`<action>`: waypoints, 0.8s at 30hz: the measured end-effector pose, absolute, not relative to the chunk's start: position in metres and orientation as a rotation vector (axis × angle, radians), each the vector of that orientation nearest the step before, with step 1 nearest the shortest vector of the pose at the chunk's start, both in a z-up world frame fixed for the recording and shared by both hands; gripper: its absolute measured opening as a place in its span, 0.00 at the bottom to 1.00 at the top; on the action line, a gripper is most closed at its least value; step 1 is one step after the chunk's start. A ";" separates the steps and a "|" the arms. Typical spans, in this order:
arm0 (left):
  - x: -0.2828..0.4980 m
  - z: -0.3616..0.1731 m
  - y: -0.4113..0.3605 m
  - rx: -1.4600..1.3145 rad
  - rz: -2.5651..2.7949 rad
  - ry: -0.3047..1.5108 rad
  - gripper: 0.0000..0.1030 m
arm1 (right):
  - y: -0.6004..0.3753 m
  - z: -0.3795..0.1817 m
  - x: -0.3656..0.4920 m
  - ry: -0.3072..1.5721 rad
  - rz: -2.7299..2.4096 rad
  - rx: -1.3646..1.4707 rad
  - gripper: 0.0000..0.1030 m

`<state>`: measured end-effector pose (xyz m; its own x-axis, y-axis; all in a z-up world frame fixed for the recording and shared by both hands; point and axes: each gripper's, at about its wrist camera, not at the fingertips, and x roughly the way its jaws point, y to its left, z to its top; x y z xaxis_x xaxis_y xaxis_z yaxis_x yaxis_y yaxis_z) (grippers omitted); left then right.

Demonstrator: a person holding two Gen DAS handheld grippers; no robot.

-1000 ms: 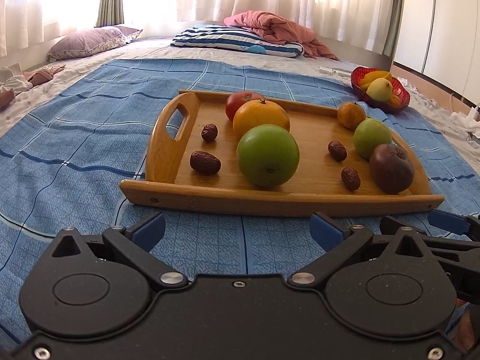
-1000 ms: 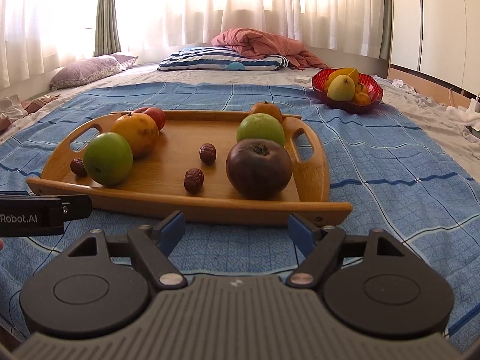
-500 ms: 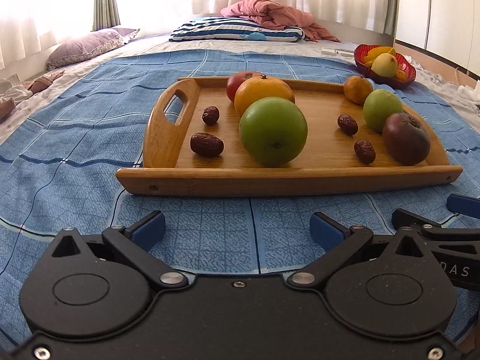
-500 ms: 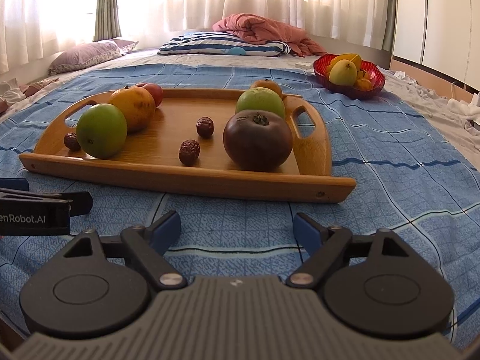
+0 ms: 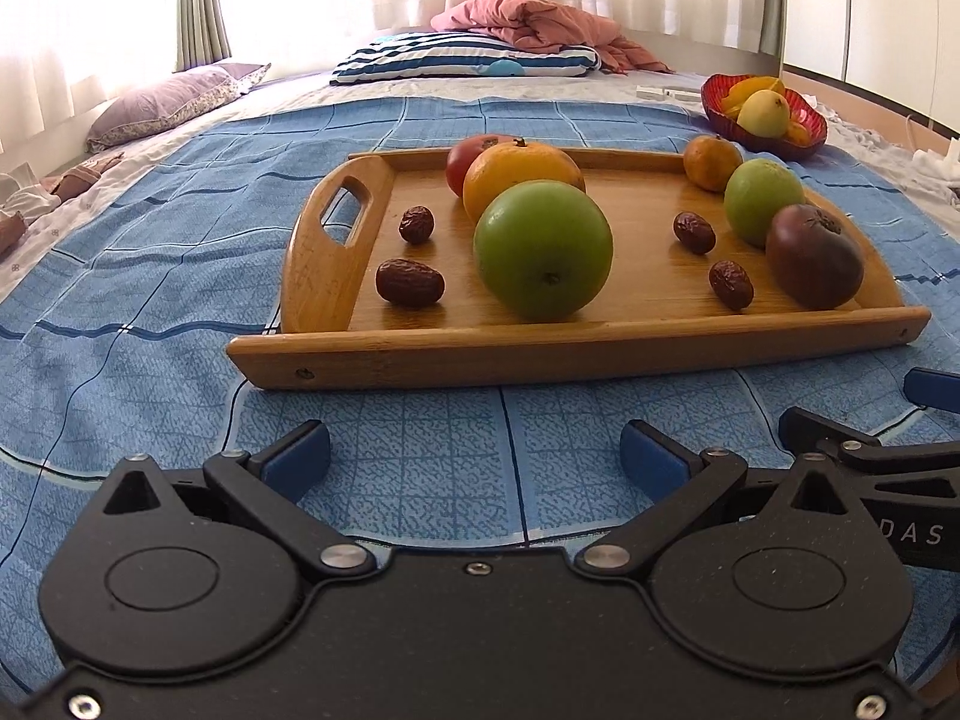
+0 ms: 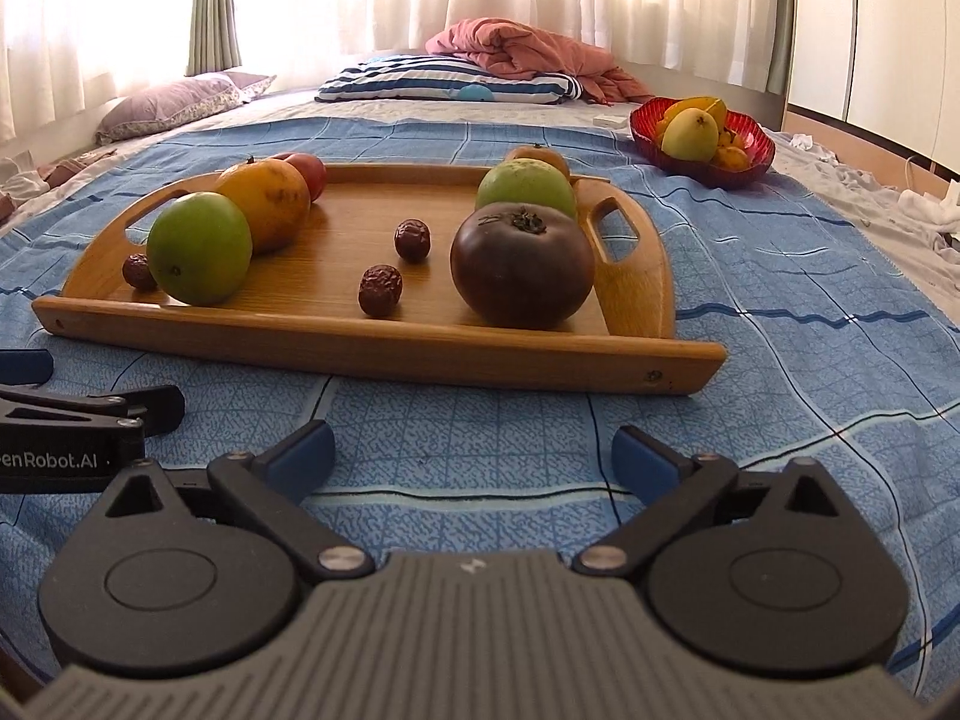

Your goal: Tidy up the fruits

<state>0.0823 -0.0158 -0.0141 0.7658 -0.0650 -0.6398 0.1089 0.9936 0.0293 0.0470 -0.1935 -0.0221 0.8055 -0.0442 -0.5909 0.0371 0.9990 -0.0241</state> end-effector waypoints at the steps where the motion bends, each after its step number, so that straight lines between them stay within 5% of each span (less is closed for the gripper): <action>1: 0.083 -0.014 -0.015 0.064 -0.095 0.696 1.00 | -0.193 -0.023 0.047 0.630 -0.044 -0.012 1.00; 24: 0.086 -0.013 -0.013 0.056 -0.094 0.713 1.00 | -0.193 -0.023 0.049 0.645 -0.039 -0.025 1.00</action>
<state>0.0859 -0.0134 -0.0127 0.7526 -0.0670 -0.6550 0.1055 0.9942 0.0196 0.0490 -0.1925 -0.0232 0.7983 -0.0441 -0.6006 0.0286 0.9990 -0.0352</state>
